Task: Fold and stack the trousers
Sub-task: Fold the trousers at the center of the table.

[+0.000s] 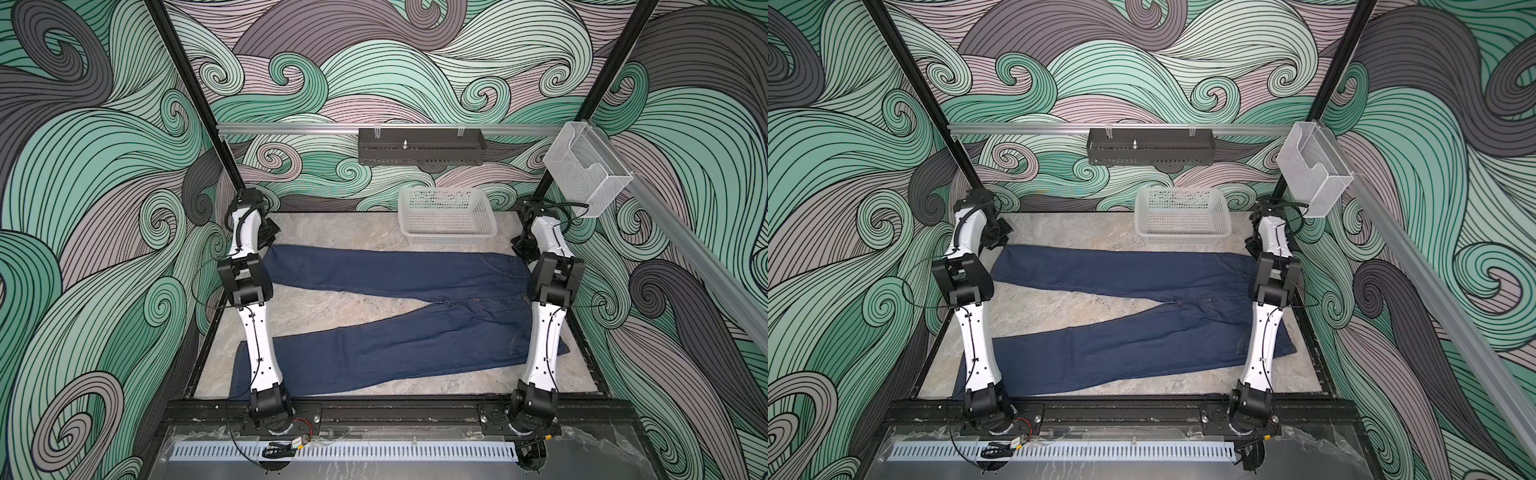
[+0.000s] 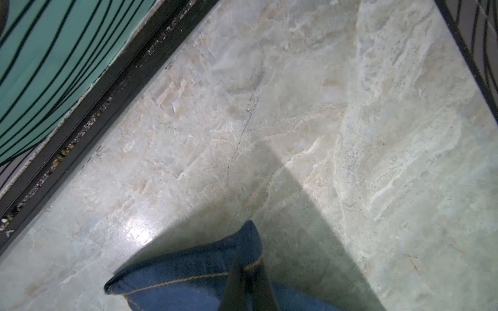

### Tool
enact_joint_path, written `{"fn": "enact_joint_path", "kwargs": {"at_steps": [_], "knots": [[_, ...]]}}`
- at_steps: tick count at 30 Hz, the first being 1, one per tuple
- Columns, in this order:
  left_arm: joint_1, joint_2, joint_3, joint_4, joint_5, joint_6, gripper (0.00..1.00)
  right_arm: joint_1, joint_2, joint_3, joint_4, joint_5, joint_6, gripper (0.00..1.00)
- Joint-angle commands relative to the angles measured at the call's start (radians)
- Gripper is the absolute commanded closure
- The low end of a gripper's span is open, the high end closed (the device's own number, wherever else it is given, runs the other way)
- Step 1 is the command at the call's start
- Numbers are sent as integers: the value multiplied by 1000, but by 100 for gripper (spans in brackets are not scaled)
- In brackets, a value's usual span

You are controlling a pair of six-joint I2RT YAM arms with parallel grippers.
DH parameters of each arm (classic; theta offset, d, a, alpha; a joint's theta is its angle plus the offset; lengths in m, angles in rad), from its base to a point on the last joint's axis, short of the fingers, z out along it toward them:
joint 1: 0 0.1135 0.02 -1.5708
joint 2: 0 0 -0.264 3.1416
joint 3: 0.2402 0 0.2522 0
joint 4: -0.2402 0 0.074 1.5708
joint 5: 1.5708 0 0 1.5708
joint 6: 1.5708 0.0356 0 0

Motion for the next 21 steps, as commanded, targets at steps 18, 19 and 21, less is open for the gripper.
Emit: {"fn": "enact_joint_path", "kwargs": {"at_steps": [18, 19, 21], "knots": [[42, -80, -40, 8, 9, -15, 100, -12, -331, -254, 40, 12, 33, 100], [46, -93, -64, 13, 15, -16, 100, -16, -364, -302, 62, 6, 32, 100], [55, -118, -103, 19, 31, -17, 100, -20, -419, -399, 105, -7, 35, 100]]}}
